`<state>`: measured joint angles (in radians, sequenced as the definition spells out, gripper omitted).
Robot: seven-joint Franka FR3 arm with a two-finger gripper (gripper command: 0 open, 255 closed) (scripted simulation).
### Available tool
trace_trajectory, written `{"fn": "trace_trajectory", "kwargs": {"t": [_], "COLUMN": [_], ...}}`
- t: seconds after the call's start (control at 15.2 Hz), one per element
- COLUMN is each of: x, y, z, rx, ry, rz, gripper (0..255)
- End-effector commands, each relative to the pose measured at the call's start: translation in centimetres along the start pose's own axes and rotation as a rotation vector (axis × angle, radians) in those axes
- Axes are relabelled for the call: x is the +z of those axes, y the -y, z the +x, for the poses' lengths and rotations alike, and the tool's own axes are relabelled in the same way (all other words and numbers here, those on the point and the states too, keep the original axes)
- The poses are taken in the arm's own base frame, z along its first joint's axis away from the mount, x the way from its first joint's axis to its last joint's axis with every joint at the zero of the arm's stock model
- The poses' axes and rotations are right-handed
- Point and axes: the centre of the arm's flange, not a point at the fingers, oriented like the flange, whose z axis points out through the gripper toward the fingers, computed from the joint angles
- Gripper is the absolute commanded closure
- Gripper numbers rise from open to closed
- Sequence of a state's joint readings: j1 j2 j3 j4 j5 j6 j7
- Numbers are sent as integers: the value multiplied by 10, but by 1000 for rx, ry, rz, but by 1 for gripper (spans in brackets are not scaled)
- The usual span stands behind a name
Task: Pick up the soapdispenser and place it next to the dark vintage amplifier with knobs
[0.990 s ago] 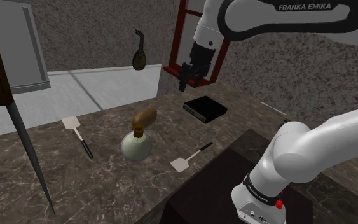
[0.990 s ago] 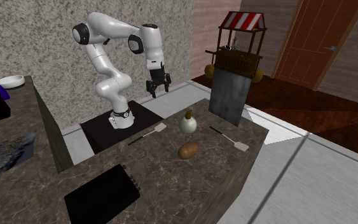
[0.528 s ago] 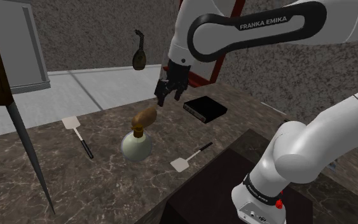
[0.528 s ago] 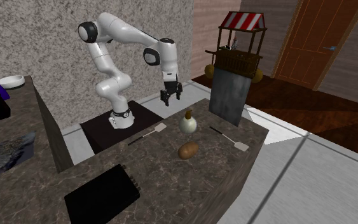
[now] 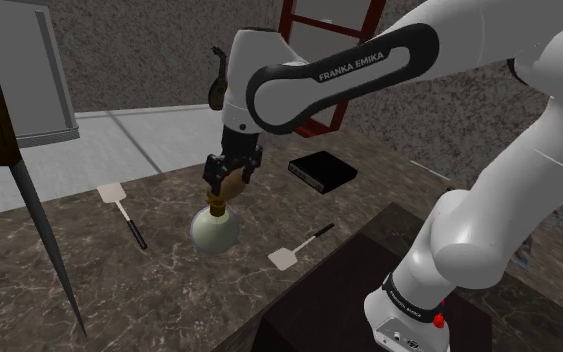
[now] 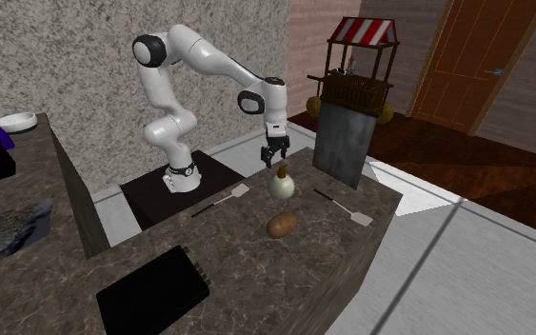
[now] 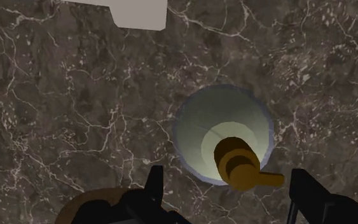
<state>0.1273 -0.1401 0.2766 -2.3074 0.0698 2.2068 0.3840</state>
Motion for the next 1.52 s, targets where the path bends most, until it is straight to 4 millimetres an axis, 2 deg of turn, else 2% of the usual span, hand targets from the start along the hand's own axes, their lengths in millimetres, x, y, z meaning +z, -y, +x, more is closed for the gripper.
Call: {"fn": "trace_trajectory", "kwargs": {"t": [0.0,0.07,0.59,1.12,1.19,1.45], "x": [17,25,65,65,65,65], "y": [18,26,26,26,26,26], "z": [11,15,14,14,14,14], "rx": [-1,-1,-1,-1,-1,-1], "ry": [10,15,15,15,15,15], "rz": [4,5,5,5,5,5], "gripper": [0,0,0,0,255,255]}}
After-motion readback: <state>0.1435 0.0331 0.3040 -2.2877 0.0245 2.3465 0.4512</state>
